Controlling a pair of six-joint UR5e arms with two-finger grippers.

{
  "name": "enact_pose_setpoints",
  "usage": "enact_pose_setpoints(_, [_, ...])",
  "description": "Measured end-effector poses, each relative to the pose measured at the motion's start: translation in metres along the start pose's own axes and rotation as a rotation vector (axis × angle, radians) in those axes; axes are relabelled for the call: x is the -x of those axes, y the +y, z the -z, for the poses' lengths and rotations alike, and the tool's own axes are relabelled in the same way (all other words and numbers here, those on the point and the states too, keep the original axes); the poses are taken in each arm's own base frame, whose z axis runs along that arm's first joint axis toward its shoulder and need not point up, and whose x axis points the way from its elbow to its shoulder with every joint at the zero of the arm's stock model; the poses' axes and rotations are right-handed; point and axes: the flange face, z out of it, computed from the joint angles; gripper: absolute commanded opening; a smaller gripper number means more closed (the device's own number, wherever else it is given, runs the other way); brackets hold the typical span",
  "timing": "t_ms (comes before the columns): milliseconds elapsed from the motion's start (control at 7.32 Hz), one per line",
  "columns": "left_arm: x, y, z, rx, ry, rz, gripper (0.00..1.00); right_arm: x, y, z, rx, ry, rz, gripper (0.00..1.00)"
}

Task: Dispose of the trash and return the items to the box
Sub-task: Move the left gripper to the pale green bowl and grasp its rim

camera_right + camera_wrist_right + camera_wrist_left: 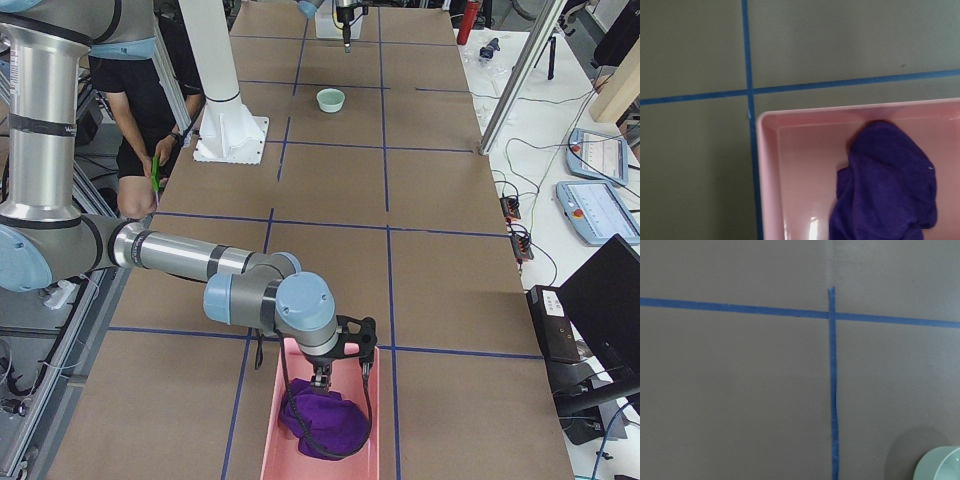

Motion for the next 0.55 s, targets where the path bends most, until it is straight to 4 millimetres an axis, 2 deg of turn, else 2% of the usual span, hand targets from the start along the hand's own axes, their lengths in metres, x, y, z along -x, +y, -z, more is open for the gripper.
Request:
enact_pose_setpoints(273, [-0.032, 0.020, -0.025, -0.005, -0.002, 0.031, 1.00, 0.070, -0.019, -0.005, 0.018, -0.015, -0.013, 1.00])
enact_pose_setpoints(410, [-0.042, 0.025, -0.030, -0.007, -0.002, 0.036, 1.00, 0.095, -0.028, -0.009, 0.023, -0.017, -0.007, 1.00])
enact_pose_setpoints(547, [-0.050, 0.028, -0.033, -0.012, -0.008, 0.036, 1.00, 0.109, -0.032, -0.012, 0.028, -0.019, 0.003, 1.00])
